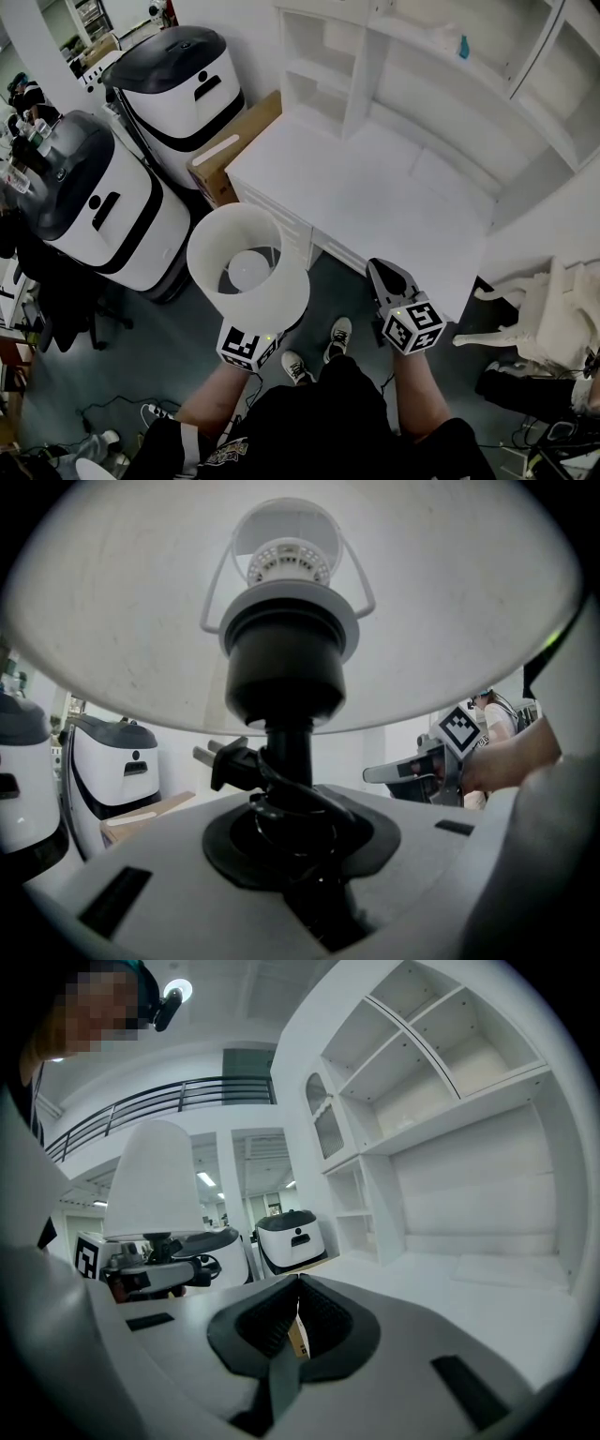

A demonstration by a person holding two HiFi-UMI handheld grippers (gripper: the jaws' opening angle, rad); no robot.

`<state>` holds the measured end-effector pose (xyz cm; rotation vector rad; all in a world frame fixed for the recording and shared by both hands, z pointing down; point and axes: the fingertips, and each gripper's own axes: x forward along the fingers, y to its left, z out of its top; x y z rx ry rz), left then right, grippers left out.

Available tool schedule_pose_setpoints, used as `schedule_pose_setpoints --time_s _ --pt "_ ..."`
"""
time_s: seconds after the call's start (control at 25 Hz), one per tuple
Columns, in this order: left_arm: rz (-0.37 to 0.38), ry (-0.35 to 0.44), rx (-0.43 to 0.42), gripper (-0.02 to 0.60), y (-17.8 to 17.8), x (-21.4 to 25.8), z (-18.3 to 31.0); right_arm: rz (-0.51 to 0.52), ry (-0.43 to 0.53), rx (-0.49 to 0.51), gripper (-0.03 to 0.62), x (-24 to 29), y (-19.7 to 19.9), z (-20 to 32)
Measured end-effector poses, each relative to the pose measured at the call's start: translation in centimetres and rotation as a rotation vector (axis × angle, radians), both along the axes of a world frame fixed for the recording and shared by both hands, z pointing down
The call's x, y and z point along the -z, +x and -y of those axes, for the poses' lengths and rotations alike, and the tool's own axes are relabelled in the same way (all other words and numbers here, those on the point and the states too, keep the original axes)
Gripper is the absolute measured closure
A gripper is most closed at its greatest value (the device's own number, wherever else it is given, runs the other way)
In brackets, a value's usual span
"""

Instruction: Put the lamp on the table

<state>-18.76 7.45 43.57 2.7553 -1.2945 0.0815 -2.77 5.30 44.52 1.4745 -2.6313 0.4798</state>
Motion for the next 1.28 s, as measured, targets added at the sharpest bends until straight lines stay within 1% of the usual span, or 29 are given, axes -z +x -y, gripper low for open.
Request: schedule_pose_setpoints --time_s 0.2,0.48,1.04,1.28 --pt "0.01 0.004 0.031 0.485 0.8 0.3 1.7 0.009 -0.005 0.027 0.569 -0.2 0.8 2.1" --pt "0.024 0.01 0.053 0.485 2.7 0.5 4.5 0.016 -0.01 0.053 0.569 -0.3 2.3 5.4" --pt "0.036 0.014 0.042 0.485 9.2 0.1 10.6 0.025 -0.016 0.053 0.569 -0.4 8.4 11.6" --pt "0.045 0.016 0.053 0.485 12.1 0.0 13.4 0.015 -0.005 0.082 0.568 -0.5 10.7 14.0"
